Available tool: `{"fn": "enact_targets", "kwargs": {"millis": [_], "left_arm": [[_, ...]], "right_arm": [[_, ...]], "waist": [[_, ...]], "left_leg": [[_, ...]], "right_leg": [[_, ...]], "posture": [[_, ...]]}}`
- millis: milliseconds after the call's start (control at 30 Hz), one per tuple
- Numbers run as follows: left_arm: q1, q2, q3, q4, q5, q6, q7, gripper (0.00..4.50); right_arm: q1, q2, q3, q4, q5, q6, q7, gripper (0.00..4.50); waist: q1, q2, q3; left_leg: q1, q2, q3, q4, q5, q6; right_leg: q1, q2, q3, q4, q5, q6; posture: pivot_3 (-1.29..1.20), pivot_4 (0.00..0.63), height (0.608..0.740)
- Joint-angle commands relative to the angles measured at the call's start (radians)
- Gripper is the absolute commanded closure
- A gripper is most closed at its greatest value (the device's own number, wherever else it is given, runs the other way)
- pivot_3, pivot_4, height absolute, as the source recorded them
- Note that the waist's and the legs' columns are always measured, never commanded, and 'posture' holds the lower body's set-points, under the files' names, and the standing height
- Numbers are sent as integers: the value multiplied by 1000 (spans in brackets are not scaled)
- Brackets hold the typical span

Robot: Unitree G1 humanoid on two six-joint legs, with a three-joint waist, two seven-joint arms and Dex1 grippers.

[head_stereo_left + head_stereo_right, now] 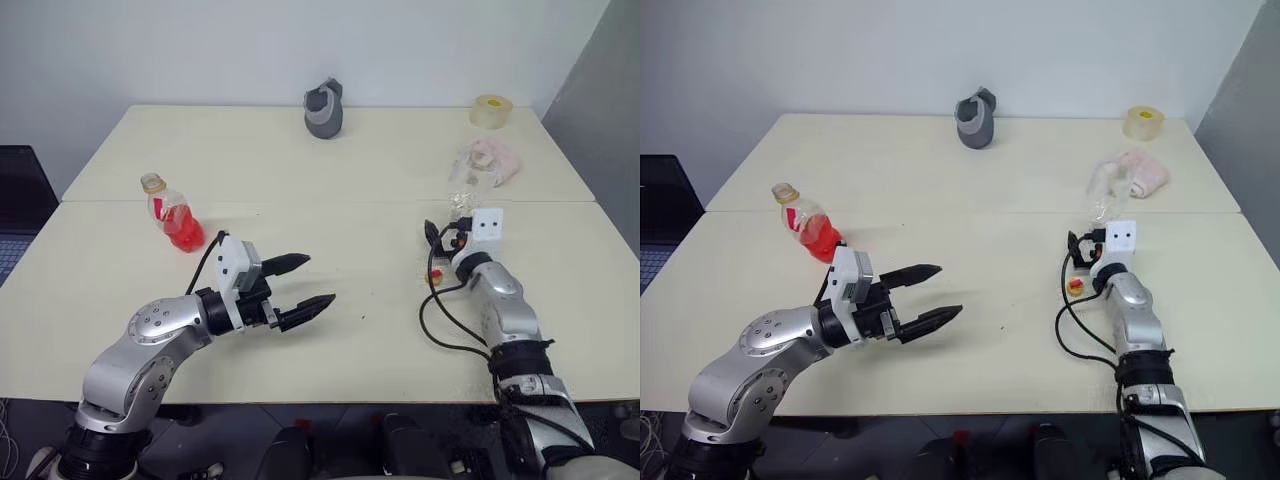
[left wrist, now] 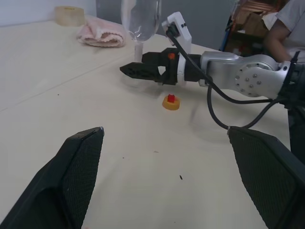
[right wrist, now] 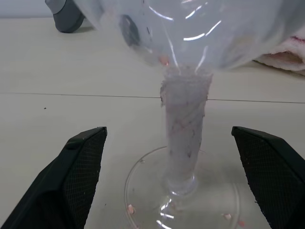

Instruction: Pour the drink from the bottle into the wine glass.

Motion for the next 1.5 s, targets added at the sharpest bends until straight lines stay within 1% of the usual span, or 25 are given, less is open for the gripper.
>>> {"fn": "enact_targets", "kwargs": {"millis": [33,67,167,400,433,600,667,767,833,900,1000,1100,1233,1367,1433,1500], "left_arm": [[6,-2,8,-23,7,-20,-2,0],[11,-4,11,-21,14,-25,4,0],[26,-12,16,-25,21,-29,15,0],[65,-20,25,-48,24,-39,29,0],[75,-22,32,-49,26,-43,35,0],[169,-30,115,-81,11,-35,99,0],[251,-41,172,-115,6,-31,140,0],[407,-79,259,-173,22,-50,197,0],[499,-103,296,-201,42,-76,214,0],[594,-133,325,-228,66,-118,224,0],[673,-175,358,-253,94,-171,251,0],[706,-207,367,-263,115,-204,277,0],[721,-235,346,-292,126,-212,305,0],[697,-244,321,-306,137,-202,336,0],[664,-240,316,-298,137,-194,352,0],[632,-232,307,-289,134,-185,359,0]], "right_arm": [[-46,-18,-47,63,8,-61,-11,389],[-52,-17,-54,76,12,-68,-13,616],[-51,-9,-55,81,8,-83,-12,1664],[-50,-1,-37,61,0,-82,8,4255],[-55,1,-29,55,-3,-78,15,4338],[-93,46,77,-51,-9,-57,133,4334],[-125,86,129,-88,-5,-35,181,4334],[-176,159,200,-108,-3,-5,243,4334],[-203,205,223,-98,5,16,260,4334],[-231,248,254,-46,-11,9,285,4334],[-256,290,283,58,-41,-32,306,4334],[-279,316,302,176,-75,-93,320,4334],[-304,342,311,311,-111,-188,319,4334],[-318,354,303,430,-144,-313,288,4334],[-322,363,282,452,-131,-338,280,4334],[-323,369,265,459,-116,-353,290,3606]], "waist": [[0,0,0],[0,0,0],[-2,0,0],[-4,0,0],[-5,0,0],[-19,2,1],[-29,3,2],[-35,3,2],[-34,3,2],[-31,3,2],[-10,3,2],[6,2,2],[6,3,2],[-3,3,2],[-6,3,2],[-6,3,2]], "left_leg": [[0,0,0,0,0,0],[0,0,0,0,0,0],[0,0,0,0,0,0],[0,0,0,0,0,0],[0,0,0,0,0,0],[0,3,1,-1,0,0],[0,10,2,-1,0,0],[1,12,2,-3,0,0],[1,12,0,-3,0,0],[1,12,0,-3,0,0],[1,10,1,-2,0,0],[1,9,1,-1,0,0],[1,9,2,-1,0,0],[1,10,3,-2,0,0],[1,10,3,-2,0,0],[1,10,2,-2,0,0]], "right_leg": [[0,0,0,0,0,0],[0,0,0,0,0,0],[0,0,0,0,0,0],[0,0,0,0,0,0],[0,0,0,0,0,0],[-1,1,1,0,0,0],[-1,1,2,0,0,-1],[-2,2,2,0,0,-2],[-2,2,0,0,0,-2],[-1,2,0,0,0,-2],[0,2,0,-1,0,-2],[0,2,-1,-1,0,-2],[0,2,0,-1,0,-2],[-1,3,0,-1,0,-2],[-1,3,0,-1,0,-2],[-1,4,0,-1,1,-2]], "posture": [[0,150,740],[0,150,740],[0,150,740],[0,150,740],[0,150,740],[0,150,740],[0,150,740],[0,150,740],[0,150,740],[0,150,740],[0,150,740],[0,150,740],[0,150,740],[0,150,740],[0,150,740],[0,150,740]]}}
